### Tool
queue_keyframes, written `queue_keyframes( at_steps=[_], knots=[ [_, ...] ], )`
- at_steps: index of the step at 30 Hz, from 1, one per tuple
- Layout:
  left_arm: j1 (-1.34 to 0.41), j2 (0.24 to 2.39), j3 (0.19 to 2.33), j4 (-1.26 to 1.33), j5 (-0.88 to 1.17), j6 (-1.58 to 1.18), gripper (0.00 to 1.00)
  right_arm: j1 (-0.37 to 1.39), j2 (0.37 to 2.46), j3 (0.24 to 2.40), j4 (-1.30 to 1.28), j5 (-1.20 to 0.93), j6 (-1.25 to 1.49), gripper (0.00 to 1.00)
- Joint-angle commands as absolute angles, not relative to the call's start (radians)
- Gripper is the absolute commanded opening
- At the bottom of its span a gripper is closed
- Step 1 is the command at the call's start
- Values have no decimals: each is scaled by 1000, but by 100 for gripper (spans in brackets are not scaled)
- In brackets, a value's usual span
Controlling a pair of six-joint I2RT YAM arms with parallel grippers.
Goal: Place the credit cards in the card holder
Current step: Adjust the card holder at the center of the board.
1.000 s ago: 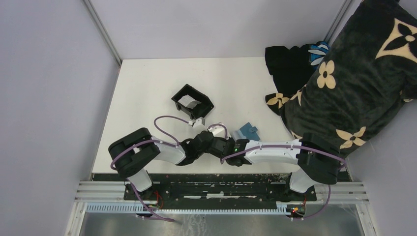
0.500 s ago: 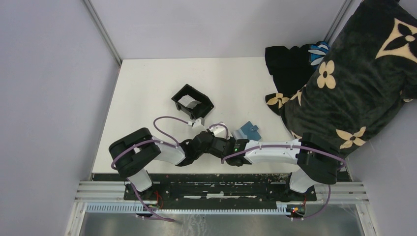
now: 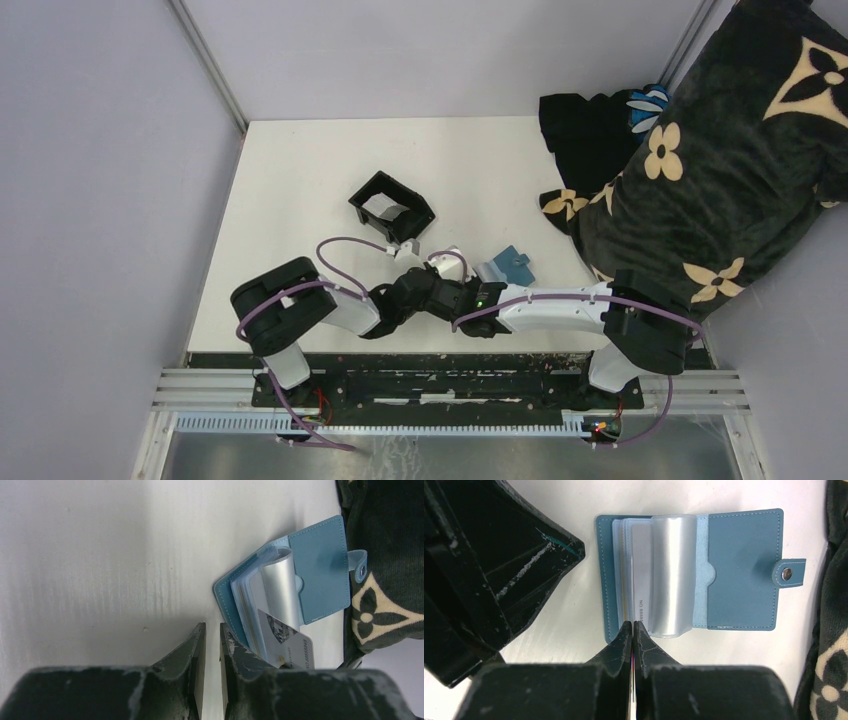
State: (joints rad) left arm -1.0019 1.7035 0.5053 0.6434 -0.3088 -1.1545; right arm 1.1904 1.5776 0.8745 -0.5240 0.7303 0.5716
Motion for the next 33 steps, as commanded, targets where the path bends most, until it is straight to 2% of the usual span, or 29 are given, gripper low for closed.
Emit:
queue_keyframes(
  at_steps=[1, 14, 33],
  knots=[
    [-1027, 1712, 545, 770, -276, -1136, 24, 1172, 1595, 862, -557, 789, 578, 1],
    [-1039, 1766, 573, 864, -228, -1141, 24, 1168, 1572, 848, -557, 786, 581, 1],
    [-1050, 1831, 628, 705, -299, -1167, 19, 1150, 1452, 805, -610, 815, 613, 1]
  ],
)
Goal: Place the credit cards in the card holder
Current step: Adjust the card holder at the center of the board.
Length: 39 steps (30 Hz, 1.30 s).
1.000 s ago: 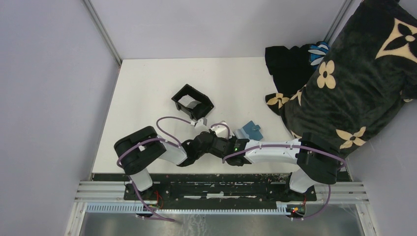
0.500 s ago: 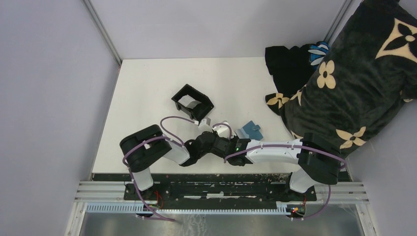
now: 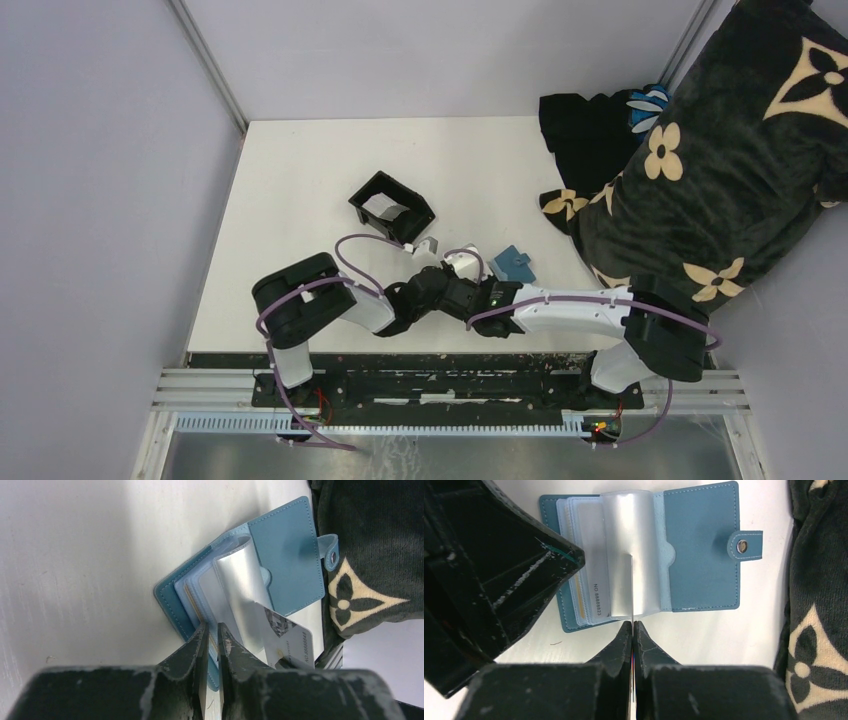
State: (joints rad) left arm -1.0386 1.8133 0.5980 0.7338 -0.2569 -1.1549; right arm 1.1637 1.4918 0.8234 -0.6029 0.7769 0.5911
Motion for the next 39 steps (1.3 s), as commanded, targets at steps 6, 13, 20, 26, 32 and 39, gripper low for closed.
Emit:
queue_keyframes(
  at_steps=[6, 13, 20, 26, 32, 39],
  knots=[
    [-1050, 1835, 635, 666, -312, -1176, 18, 1150, 1382, 787, -565, 732, 583, 1],
    [-1050, 1820, 617, 655, -330, -1189, 16, 1157, 1411, 812, -565, 679, 569, 1],
    [-1049, 1806, 604, 655, -337, -1194, 14, 1172, 1420, 820, -554, 659, 567, 1],
    [-1050, 1798, 600, 655, -339, -1194, 13, 1183, 1437, 833, -546, 637, 565, 1],
    [-1052, 1797, 598, 654, -338, -1194, 12, 1195, 1448, 839, -540, 629, 570, 1],
    [-1053, 1802, 600, 654, -337, -1192, 11, 1201, 1466, 843, -544, 640, 574, 1]
  ],
)
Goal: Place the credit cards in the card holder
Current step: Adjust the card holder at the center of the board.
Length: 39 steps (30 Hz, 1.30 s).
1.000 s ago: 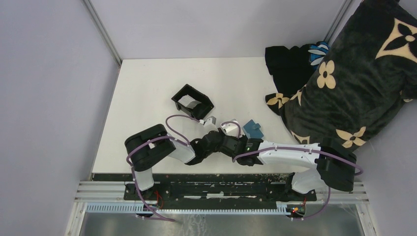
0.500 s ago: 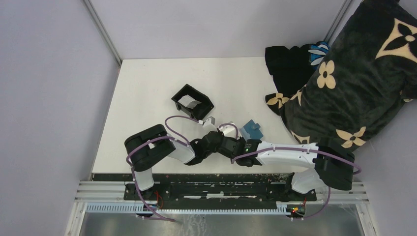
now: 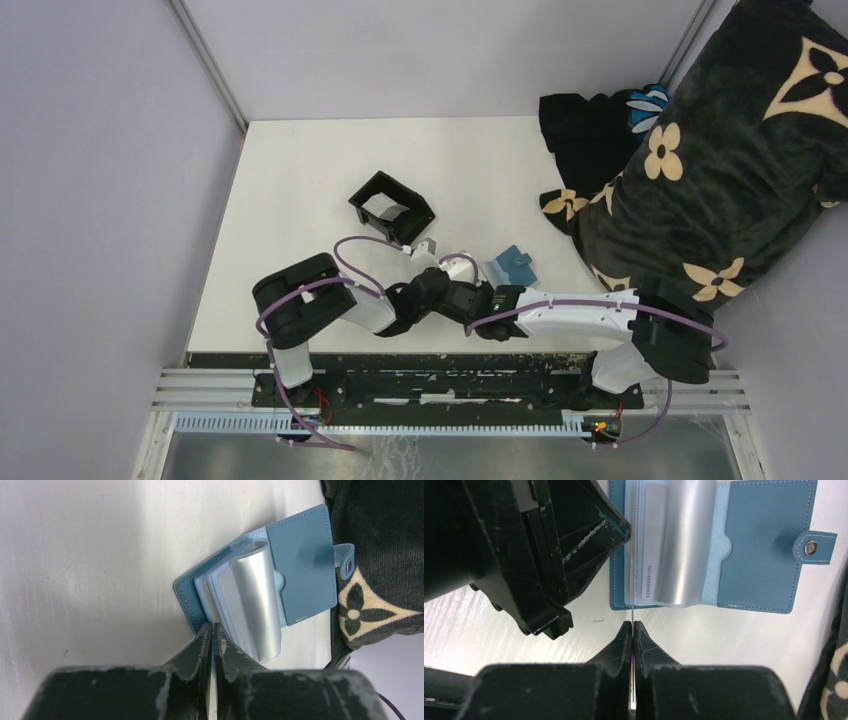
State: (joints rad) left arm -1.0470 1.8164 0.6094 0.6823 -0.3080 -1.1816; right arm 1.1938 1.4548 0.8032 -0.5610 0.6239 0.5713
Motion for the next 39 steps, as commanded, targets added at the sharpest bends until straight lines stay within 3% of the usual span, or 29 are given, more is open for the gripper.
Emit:
queue_keyframes(
  at_steps=[1, 39],
  knots=[
    [-1052, 1805, 601, 654, -335, -1192, 11, 1202, 1469, 844, -548, 646, 576, 1],
    [-1055, 1855, 641, 561, -343, -1206, 10, 1192, 1422, 889, -691, 844, 561, 1]
  ],
)
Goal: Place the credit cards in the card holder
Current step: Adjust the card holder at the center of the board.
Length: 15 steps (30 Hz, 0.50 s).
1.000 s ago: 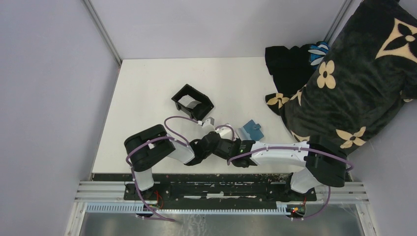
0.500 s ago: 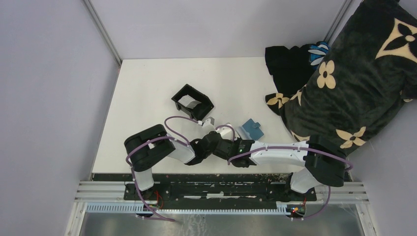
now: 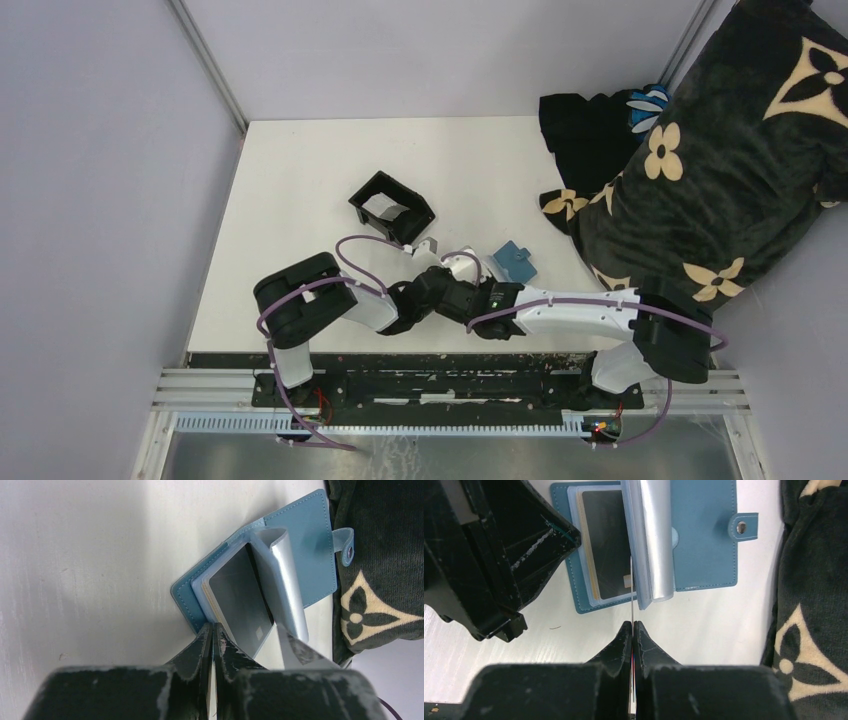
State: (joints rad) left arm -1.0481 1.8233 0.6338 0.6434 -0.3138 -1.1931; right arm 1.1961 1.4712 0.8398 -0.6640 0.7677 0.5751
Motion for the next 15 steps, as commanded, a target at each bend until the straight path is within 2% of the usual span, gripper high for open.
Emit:
queue_keyframes(
  at_steps=[1, 15],
  knots=[
    [-1056, 1856, 641, 561, -341, -1207, 10, 1186, 1416, 890, -694, 848, 559, 1],
    [-1057, 1853, 637, 555, -345, -1205, 10, 996, 1364, 868, -647, 762, 501, 1]
  ],
)
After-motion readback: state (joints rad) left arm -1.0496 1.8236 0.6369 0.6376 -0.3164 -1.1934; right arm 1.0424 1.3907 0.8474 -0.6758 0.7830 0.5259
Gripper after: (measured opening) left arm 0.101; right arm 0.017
